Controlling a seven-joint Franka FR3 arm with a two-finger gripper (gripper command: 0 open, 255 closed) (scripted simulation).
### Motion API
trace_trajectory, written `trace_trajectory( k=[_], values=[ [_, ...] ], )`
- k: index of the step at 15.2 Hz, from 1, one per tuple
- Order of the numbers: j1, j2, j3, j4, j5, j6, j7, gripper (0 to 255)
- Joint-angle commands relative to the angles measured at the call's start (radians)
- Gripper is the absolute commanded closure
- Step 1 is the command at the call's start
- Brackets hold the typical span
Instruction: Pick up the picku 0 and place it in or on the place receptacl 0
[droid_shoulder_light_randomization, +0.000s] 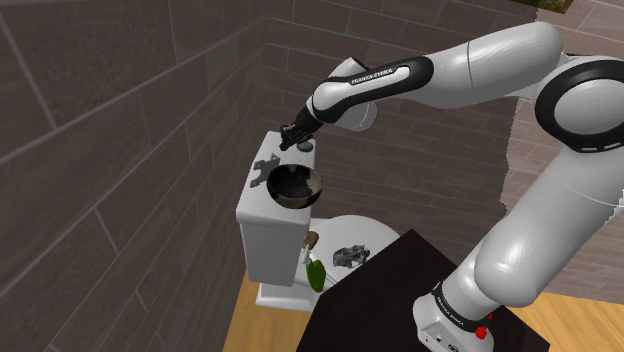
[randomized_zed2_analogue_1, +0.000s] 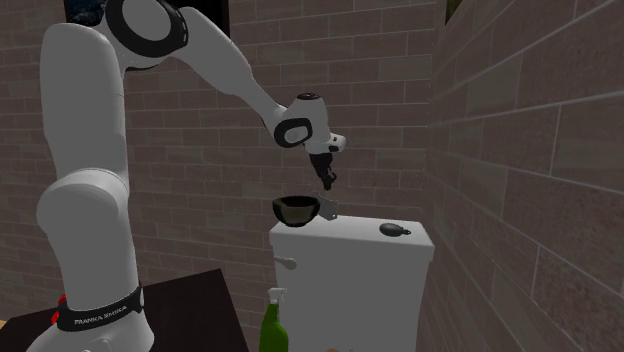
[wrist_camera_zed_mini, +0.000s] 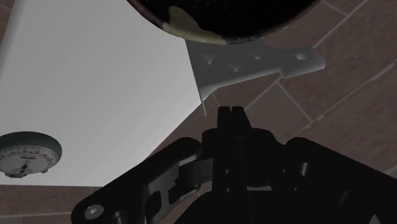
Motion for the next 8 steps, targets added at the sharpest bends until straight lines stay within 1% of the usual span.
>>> trace_trajectory(
  k=[1, 4, 5, 6, 7, 8],
  values=[
    [0.000, 0.000, 0.000, 0.000, 0.000, 0.000, 0.000, 255],
    [0.000, 0.000, 0.000, 0.000, 0.000, 0.000, 0.000, 255],
    [0.000, 0.000, 0.000, 0.000, 0.000, 0.000, 0.000, 0],
    [0.006, 0.073, -0.016, 0.118, -0.160, -0.141, 0.207, 0],
    [0.016, 0.158, -0.029, 0.254, -0.257, -0.297, 0.357, 0],
    [0.033, 0.254, -0.047, 0.403, -0.312, -0.462, 0.470, 0]
  ],
)
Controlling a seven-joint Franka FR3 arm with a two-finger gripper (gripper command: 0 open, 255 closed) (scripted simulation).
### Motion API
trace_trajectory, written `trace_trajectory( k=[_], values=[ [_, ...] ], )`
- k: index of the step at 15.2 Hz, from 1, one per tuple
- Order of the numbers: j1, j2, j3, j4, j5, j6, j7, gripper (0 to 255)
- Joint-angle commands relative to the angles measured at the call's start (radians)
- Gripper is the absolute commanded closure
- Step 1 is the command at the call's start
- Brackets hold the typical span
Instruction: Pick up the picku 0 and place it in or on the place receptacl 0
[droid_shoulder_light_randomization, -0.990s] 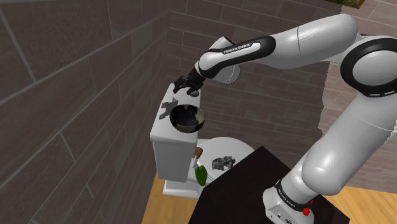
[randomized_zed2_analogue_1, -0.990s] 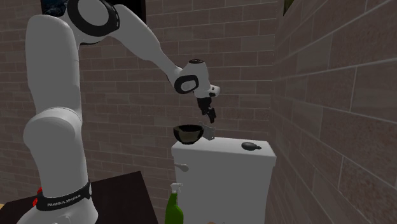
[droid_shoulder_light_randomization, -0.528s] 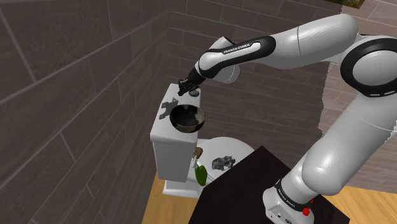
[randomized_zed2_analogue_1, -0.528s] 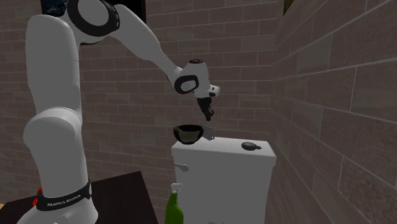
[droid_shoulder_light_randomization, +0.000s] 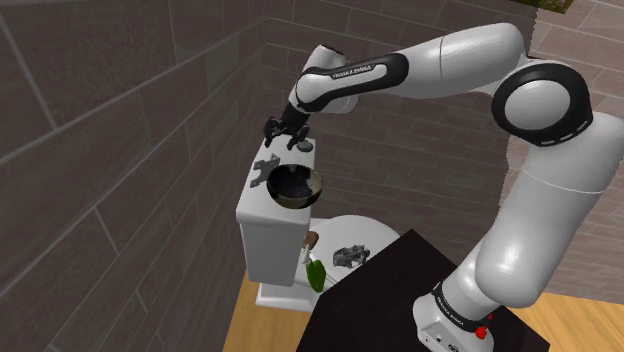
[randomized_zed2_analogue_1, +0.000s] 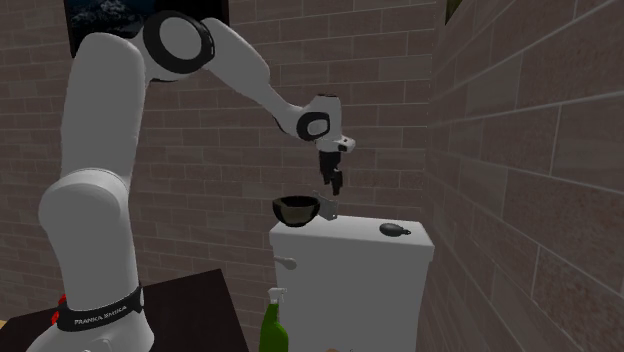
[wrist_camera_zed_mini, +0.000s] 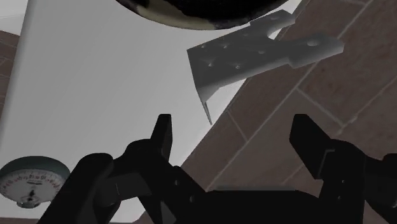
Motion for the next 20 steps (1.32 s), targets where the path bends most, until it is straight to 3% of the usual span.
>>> trace_trajectory(
  k=[1, 9, 17, 18, 20],
  values=[
    [0.027, 0.196, -0.033, 0.296, -0.116, -0.345, 0.244, 0],
    [0.043, 0.238, -0.040, 0.257, -0.109, -0.266, 0.242, 0],
    [0.043, 0.238, -0.041, 0.257, -0.109, -0.266, 0.242, 0],
    [0.043, 0.238, -0.041, 0.257, -0.109, -0.266, 0.242, 255],
    [0.043, 0.238, -0.041, 0.257, -0.109, -0.266, 0.242, 255]
  ],
)
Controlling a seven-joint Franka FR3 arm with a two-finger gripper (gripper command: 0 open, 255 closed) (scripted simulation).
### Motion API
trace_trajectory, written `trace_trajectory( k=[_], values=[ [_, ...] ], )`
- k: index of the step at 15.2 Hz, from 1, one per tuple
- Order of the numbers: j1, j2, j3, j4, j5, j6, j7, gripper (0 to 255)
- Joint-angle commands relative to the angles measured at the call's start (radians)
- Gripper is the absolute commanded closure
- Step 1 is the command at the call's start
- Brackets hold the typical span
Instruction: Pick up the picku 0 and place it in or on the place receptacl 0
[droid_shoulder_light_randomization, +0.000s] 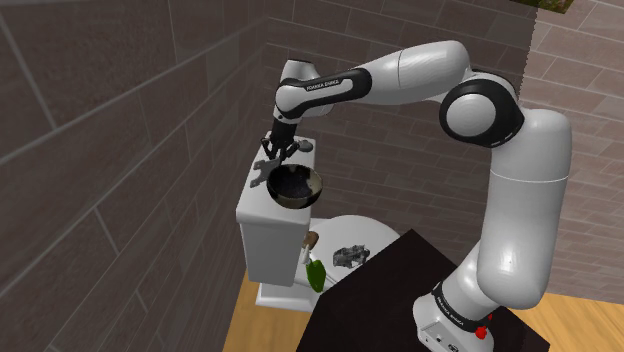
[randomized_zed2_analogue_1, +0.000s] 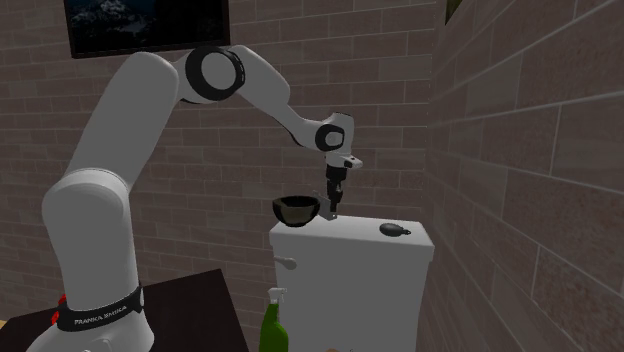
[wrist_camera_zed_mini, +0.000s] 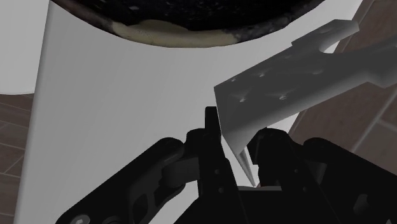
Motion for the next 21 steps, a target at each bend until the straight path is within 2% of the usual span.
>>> trace_trajectory(
  k=[1, 7, 21],
  values=[
    [0.000, 0.000, 0.000, 0.000, 0.000, 0.000, 0.000, 255],
    [0.000, 0.000, 0.000, 0.000, 0.000, 0.000, 0.000, 255],
    [-0.001, -0.063, -0.001, 0.096, -0.006, -0.158, 0.021, 255]
  ],
)
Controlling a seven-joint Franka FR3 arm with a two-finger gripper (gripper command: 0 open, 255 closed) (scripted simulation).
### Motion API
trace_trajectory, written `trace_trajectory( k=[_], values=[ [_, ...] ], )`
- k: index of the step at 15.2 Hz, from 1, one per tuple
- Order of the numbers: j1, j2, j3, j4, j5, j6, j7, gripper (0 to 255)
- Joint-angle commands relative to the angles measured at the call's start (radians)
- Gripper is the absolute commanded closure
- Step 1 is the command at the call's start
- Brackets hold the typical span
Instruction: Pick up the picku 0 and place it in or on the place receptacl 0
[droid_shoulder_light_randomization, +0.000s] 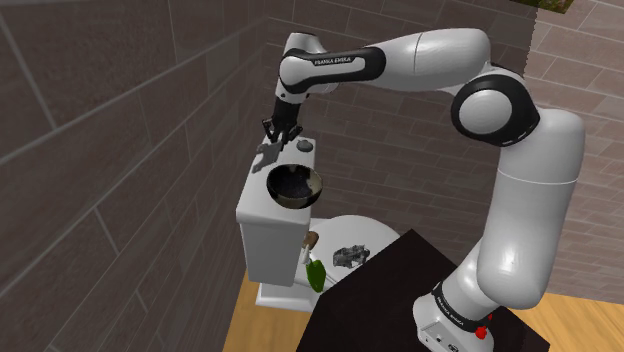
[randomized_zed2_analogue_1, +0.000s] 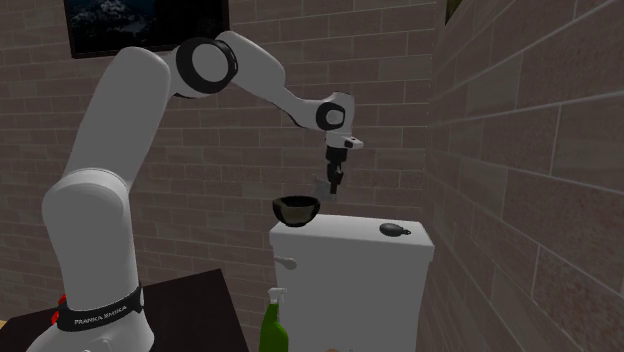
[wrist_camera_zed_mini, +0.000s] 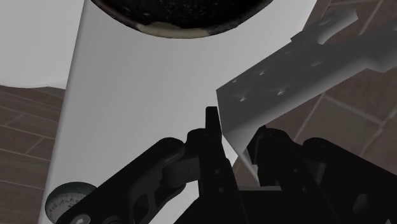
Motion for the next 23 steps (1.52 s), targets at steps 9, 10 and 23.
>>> trace_trajectory(
  k=[9, 10, 23],
  values=[
    [-0.001, -0.024, 0.000, 0.101, -0.004, -0.125, 0.015, 255],
    [-0.001, -0.025, 0.000, 0.113, -0.005, -0.138, 0.017, 255],
    [-0.014, -0.258, -0.003, -0.100, 0.009, -0.159, 0.006, 255]
  ],
)
